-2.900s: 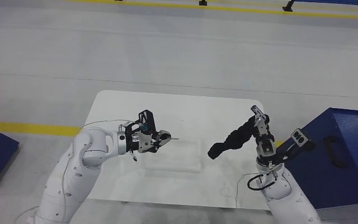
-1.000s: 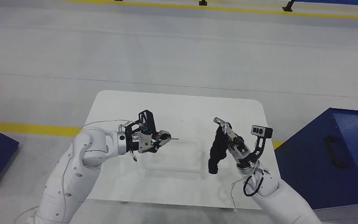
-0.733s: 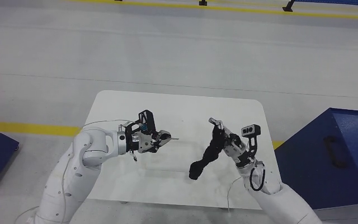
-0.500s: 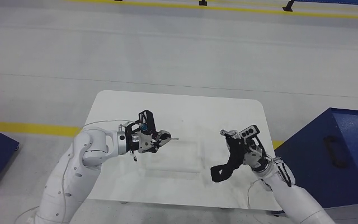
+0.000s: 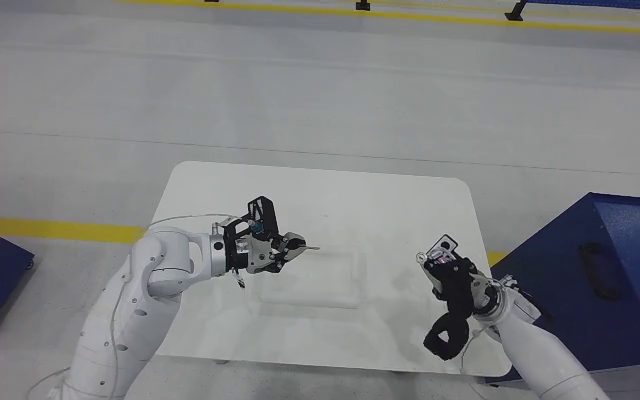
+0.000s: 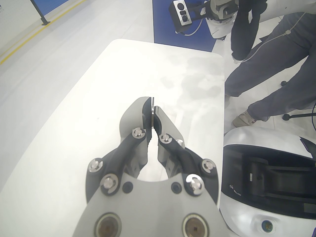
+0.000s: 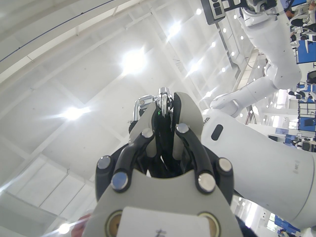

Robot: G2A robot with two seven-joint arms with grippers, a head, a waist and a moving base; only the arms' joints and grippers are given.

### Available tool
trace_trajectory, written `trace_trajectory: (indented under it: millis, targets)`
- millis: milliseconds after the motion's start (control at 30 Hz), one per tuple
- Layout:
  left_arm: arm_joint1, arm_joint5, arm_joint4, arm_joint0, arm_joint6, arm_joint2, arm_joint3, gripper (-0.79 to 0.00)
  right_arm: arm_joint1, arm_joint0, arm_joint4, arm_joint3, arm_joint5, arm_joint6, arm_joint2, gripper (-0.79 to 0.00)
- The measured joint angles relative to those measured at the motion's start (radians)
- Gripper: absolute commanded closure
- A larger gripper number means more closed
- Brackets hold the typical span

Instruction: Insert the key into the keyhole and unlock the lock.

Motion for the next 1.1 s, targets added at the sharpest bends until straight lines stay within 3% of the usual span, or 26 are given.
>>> trace_trajectory:
  millis: [200,300,467,633,733,1033,1100]
  targets:
    - [0.0,0.0,0.0,0.0,0.0,0.0,0.0,0.0,0.0,0.0,0.0,0.0,0.0,0.0,0.0,0.0]
    - [0.001,0.007,0.009,0.003,-0.003,0.0,-0.008,0.0,-0.002,-0.01,-0.055,-0.005,-0.059,-0.042,0.01,0.0]
    - [0.011,0.003,0.11,0.032,0.035,-0.011,-0.109,0.0,-0.009,-0.035,-0.183,-0.007,-0.176,-0.1,0.011,0.0]
    - [0.018,0.0,0.219,0.045,0.091,0.007,-0.238,0.0,-0.02,-0.044,-0.22,-0.022,-0.196,-0.087,0.004,0.0]
    - [0.018,0.0,0.256,0.045,0.096,0.011,-0.249,0.0,-0.022,-0.042,-0.238,-0.022,-0.233,-0.088,0.013,0.0]
    - [0.018,0.002,0.241,0.044,0.094,0.01,-0.249,0.0,-0.022,-0.043,-0.236,-0.022,-0.231,-0.089,0.012,0.0]
    - [0.021,0.028,0.277,0.038,0.065,0.01,-0.286,0.0,-0.024,-0.052,-0.222,-0.034,-0.203,-0.104,0.002,0.0]
